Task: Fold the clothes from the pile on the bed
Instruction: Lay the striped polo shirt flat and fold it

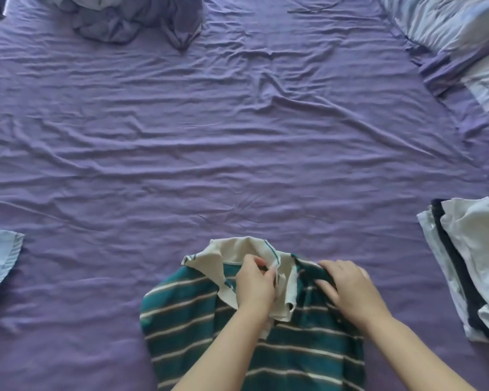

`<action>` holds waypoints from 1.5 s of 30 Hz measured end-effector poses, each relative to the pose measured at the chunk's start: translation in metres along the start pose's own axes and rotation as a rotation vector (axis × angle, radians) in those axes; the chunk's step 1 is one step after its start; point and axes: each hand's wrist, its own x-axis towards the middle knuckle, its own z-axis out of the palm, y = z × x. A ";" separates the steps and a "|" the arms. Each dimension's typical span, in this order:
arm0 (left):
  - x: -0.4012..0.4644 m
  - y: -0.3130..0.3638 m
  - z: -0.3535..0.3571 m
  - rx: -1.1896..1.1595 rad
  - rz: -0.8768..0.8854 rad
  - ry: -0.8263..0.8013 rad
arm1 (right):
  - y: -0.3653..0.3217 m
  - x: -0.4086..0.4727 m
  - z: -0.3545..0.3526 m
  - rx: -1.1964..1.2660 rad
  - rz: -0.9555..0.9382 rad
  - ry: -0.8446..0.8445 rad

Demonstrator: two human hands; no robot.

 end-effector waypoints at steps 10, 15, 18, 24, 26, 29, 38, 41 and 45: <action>-0.002 0.019 0.020 0.034 -0.041 -0.119 | 0.016 0.012 -0.009 0.067 -0.021 0.004; -0.001 0.053 0.024 0.317 0.190 0.095 | 0.023 0.019 -0.018 0.058 -0.084 0.099; 0.000 0.059 0.024 0.331 0.083 -0.016 | 0.015 0.022 -0.018 0.129 -0.167 0.196; -0.011 0.040 0.018 0.027 0.130 -0.143 | -0.005 0.028 -0.019 0.354 -0.156 0.220; -0.009 0.034 0.012 0.038 0.185 -0.133 | -0.015 0.033 -0.020 0.410 -0.166 0.187; -0.001 0.027 -0.012 0.198 0.304 0.010 | -0.032 0.041 -0.020 0.425 -0.224 0.156; 0.035 -0.018 -0.123 0.729 0.281 0.273 | -0.116 0.063 -0.004 0.287 -0.439 0.193; 0.037 -0.021 -0.130 0.632 0.360 0.275 | -0.143 0.067 0.011 0.351 -0.424 0.099; 0.022 -0.034 -0.125 0.537 0.587 0.241 | -0.156 0.072 0.027 0.358 -0.478 -0.074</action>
